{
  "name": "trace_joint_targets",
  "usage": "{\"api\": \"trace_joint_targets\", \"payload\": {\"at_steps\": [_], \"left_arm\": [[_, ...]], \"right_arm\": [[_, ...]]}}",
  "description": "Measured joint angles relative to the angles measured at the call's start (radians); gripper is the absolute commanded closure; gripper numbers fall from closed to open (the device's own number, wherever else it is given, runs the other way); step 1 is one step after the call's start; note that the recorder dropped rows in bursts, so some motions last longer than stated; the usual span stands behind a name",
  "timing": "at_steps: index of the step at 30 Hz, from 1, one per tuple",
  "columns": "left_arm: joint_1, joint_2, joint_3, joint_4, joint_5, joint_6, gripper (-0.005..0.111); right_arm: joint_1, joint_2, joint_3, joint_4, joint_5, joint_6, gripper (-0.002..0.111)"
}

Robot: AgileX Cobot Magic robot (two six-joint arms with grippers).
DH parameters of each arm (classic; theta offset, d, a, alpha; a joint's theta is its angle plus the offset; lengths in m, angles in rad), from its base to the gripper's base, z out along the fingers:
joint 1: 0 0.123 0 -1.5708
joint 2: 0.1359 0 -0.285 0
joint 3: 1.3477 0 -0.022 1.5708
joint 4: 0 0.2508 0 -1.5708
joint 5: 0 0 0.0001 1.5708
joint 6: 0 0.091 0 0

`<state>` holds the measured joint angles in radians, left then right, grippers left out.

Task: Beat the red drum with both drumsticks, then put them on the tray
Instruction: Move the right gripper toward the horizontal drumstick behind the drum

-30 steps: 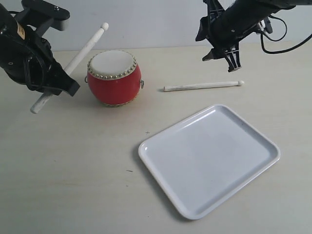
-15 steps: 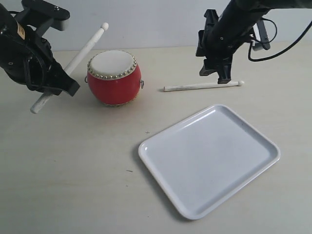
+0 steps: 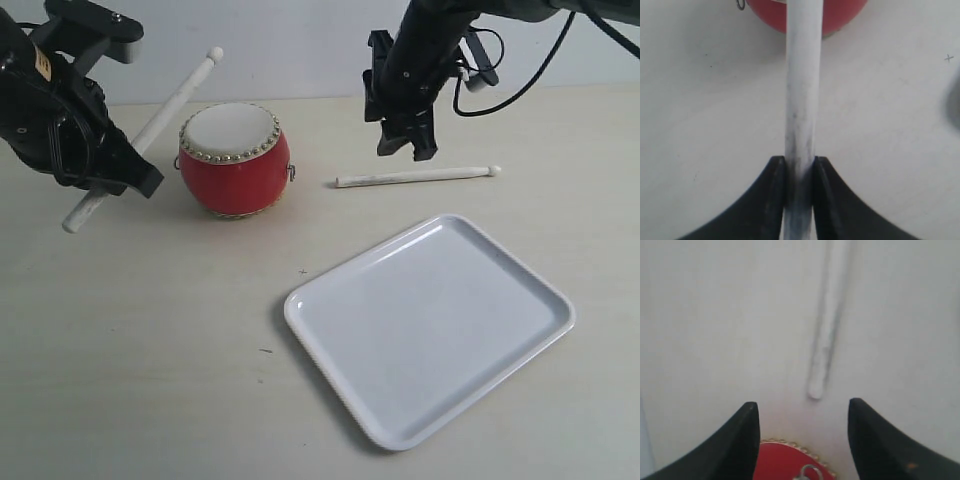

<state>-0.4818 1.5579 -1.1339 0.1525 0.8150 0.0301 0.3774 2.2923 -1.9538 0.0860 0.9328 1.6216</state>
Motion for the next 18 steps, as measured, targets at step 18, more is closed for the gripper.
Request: {"api": "trace_joint_targets", "payload": {"at_steps": [18], "left_arm": [[0.000, 0.000, 0.000, 0.006, 0.000, 0.019, 0.107]], "right_arm": [[0.000, 0.068, -0.013, 0.012, -0.276, -0.043, 0.057]]}}
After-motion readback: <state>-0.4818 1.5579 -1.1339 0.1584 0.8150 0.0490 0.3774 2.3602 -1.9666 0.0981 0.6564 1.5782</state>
